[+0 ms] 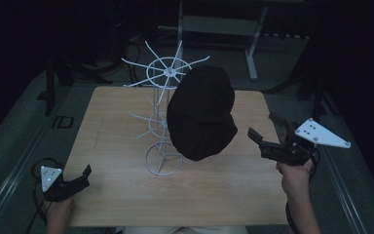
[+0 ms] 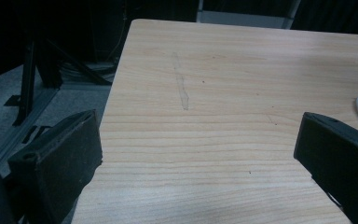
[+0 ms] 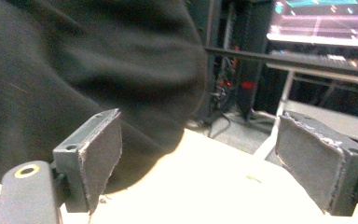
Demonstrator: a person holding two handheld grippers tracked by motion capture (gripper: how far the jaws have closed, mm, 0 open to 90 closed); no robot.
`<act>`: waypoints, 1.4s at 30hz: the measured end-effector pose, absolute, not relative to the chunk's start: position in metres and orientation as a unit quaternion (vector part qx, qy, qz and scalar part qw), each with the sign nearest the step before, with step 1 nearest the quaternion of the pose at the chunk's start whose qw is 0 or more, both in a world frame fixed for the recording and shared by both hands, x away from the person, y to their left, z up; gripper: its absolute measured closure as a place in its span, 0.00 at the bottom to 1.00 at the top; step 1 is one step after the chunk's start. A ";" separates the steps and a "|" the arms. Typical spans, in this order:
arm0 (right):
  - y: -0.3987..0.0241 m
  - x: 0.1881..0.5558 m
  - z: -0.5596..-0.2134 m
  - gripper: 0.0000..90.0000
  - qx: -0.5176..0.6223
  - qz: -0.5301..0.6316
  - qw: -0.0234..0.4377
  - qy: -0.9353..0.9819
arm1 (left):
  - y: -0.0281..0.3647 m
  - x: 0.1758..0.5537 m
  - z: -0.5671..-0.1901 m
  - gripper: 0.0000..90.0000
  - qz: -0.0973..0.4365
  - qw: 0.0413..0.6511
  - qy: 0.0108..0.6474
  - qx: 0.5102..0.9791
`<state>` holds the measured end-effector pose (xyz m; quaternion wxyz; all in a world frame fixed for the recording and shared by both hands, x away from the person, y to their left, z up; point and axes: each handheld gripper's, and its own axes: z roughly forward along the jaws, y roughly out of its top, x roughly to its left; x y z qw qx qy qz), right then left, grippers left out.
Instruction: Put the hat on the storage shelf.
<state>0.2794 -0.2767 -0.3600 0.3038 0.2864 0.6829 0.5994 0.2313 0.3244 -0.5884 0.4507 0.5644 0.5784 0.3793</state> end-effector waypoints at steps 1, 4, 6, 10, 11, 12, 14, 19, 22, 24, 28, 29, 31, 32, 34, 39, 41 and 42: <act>-0.277 0.279 -0.360 0.16 0.286 0.599 0.304 0.683 | 0.324 0.231 -0.588 0.02 0.379 0.451 0.578 0.564; -0.286 0.290 -0.380 0.16 0.312 0.575 0.318 0.686 | 0.324 0.231 -0.588 0.02 0.379 0.451 0.578 0.564; -0.290 0.296 -0.396 0.16 0.324 0.553 0.331 0.693 | 0.325 0.231 -0.588 0.02 0.379 0.451 0.578 0.564; -0.302 0.309 -0.429 0.15 0.350 0.529 0.327 0.700 | 0.324 0.231 -0.588 0.02 0.379 0.451 0.579 0.564; -0.302 0.309 -0.429 0.15 0.350 0.529 0.327 0.700 | 0.324 0.231 -0.588 0.02 0.379 0.451 0.579 0.564; -0.303 0.311 -0.433 0.15 0.353 0.528 0.326 0.700 | 0.325 0.231 -0.588 0.02 0.379 0.450 0.579 0.564; -0.308 0.316 -0.447 0.15 0.360 0.518 0.323 0.705 | 0.324 0.231 -0.588 0.02 0.380 0.450 0.579 0.564; -0.319 0.324 -0.476 0.16 0.389 0.507 0.302 0.708 | 0.324 0.231 -0.588 0.02 0.380 0.450 0.578 0.564; -0.328 0.329 -0.493 0.16 0.409 0.499 0.294 0.705 | 0.324 0.231 -0.588 0.02 0.380 0.451 0.579 0.564; -0.335 0.331 -0.506 0.16 0.423 0.488 0.293 0.705 | 0.325 0.231 -0.588 0.02 0.379 0.451 0.579 0.564; -0.346 0.332 -0.527 0.16 0.438 0.469 0.311 0.701 | 0.325 0.231 -0.588 0.02 0.379 0.451 0.579 0.564; -0.349 0.332 -0.531 0.16 0.444 0.466 0.314 0.698 | 0.325 0.231 -0.588 0.02 0.380 0.451 0.578 0.564; -0.357 0.332 -0.539 0.16 0.453 0.465 0.315 0.692 | 0.324 0.231 -0.588 0.02 0.380 0.451 0.578 0.564; -0.360 0.331 -0.543 0.16 0.458 0.460 0.319 0.691 | 0.324 0.231 -0.588 0.02 0.380 0.451 0.578 0.564; -0.367 0.329 -0.549 0.16 0.464 0.452 0.323 0.690 | 0.325 0.231 -0.588 0.02 0.379 0.451 0.579 0.564; -0.380 0.321 -0.559 0.16 0.486 0.438 0.335 0.678 | 0.324 0.231 -0.588 0.02 0.380 0.450 0.578 0.564; -0.384 0.318 -0.561 0.16 0.493 0.433 0.343 0.672 | 0.324 0.231 -0.588 0.02 0.380 0.451 0.578 0.564; -0.385 0.316 -0.562 0.16 0.496 0.429 0.351 0.668 | 0.324 0.231 -0.588 0.02 0.380 0.450 0.578 0.564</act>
